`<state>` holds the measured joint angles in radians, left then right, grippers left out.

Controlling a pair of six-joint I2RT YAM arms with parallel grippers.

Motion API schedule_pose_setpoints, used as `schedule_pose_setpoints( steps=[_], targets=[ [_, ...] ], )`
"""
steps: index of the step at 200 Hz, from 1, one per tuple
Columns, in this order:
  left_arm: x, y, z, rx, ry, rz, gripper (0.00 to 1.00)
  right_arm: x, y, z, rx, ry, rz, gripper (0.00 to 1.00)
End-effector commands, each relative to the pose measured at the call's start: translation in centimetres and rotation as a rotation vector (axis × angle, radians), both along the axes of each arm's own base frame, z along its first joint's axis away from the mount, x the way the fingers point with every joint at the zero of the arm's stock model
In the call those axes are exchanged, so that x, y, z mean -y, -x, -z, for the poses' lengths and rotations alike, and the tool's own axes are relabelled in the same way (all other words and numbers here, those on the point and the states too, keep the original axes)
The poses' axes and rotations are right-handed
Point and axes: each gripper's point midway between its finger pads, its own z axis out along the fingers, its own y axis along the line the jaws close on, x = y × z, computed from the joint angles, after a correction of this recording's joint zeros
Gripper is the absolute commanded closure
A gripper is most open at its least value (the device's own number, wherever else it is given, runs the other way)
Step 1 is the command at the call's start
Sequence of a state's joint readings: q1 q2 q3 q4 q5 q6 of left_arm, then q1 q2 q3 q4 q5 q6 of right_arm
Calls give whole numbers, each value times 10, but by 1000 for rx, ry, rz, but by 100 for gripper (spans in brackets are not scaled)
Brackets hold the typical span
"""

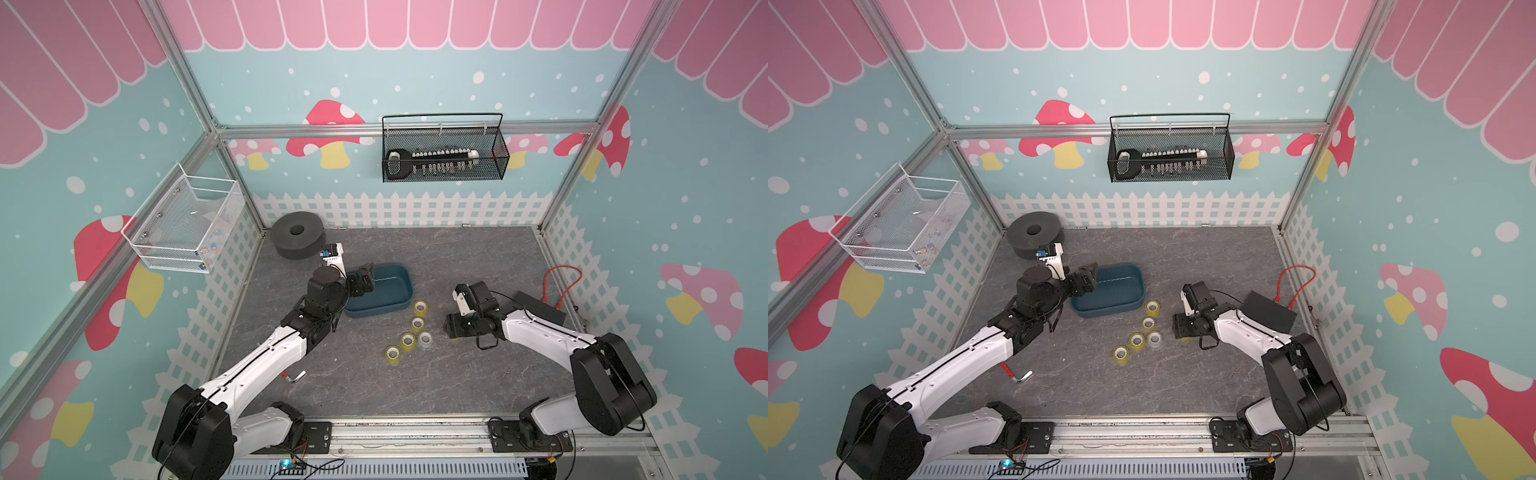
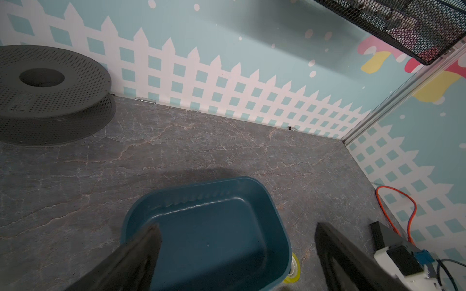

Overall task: Put the transparent tape into the storage box
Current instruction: Pick up the tape from the center of the board, then place the tape in the storage box.

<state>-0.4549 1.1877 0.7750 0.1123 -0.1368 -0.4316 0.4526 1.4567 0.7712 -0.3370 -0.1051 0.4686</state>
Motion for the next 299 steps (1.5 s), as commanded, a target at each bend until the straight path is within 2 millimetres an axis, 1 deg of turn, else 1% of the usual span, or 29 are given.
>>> schedule_pose_setpoints(
  steps=[1, 17, 36, 42, 65, 85, 108, 124, 151, 167, 175, 194, 204, 217, 230, 246, 260, 264, 281, 299],
  targets=[
    [7, 2, 0, -10, 14, 27, 1, 8, 6, 3, -2, 41, 13, 33],
    [9, 1, 3, -15, 11, 34, 1, 14, 4, -5, 31, 45, 36, 33],
    [12, -1, 2, -15, 8, 43, 1, 15, 3, -16, 48, 30, 56, 32],
    [13, -2, 2, -14, 5, 45, 1, 18, 4, -16, 46, 36, 65, 33],
    [17, -5, 1, -10, 9, 57, 1, 28, 12, 0, 6, 76, 85, 34],
    [20, -7, 3, -13, 10, 65, 1, 29, 12, 14, -21, 93, 80, 36],
    [21, -7, 2, -11, 7, 69, 1, 33, 10, 26, -30, 110, 97, 40],
    [20, -6, 3, -9, 1, 68, 1, 35, 10, 33, -34, 107, 108, 42],
    [19, -6, 4, -7, -9, 66, 1, 32, 9, 42, -50, 92, 102, 44],
    [18, -6, 4, -6, -10, 65, 1, 29, 9, 47, -62, 84, 96, 50],
    [17, -6, 5, -7, -13, 60, 1, 29, 10, 48, -67, 83, 95, 56],
    [14, -4, 5, -3, -18, 51, 1, 28, 12, 48, -75, 80, 88, 75],
    [13, -4, 4, 1, -22, 47, 1, 28, 12, 46, -74, 80, 89, 87],
    [12, -3, 5, 1, -27, 43, 1, 28, 11, 41, -69, 76, 87, 100],
    [11, -3, 4, 4, -30, 41, 1, 27, 7, 31, -58, 77, 87, 100],
    [10, -3, -1, 19, -27, 34, 1, 23, -5, 12, -20, 76, 81, 100],
    [8, -3, -6, 32, -27, 28, 1, 17, -22, -12, 30, 73, 70, 100],
    [7, -3, -8, 36, -24, 26, 1, 13, -30, -21, 50, 68, 64, 100],
    [5, -2, -15, 53, -25, 24, 1, -1, -57, -49, 105, 68, 30, 100],
    [2, 0, -22, 74, -30, 22, 1, -22, -83, -67, 141, 73, -19, 100]
  ],
)
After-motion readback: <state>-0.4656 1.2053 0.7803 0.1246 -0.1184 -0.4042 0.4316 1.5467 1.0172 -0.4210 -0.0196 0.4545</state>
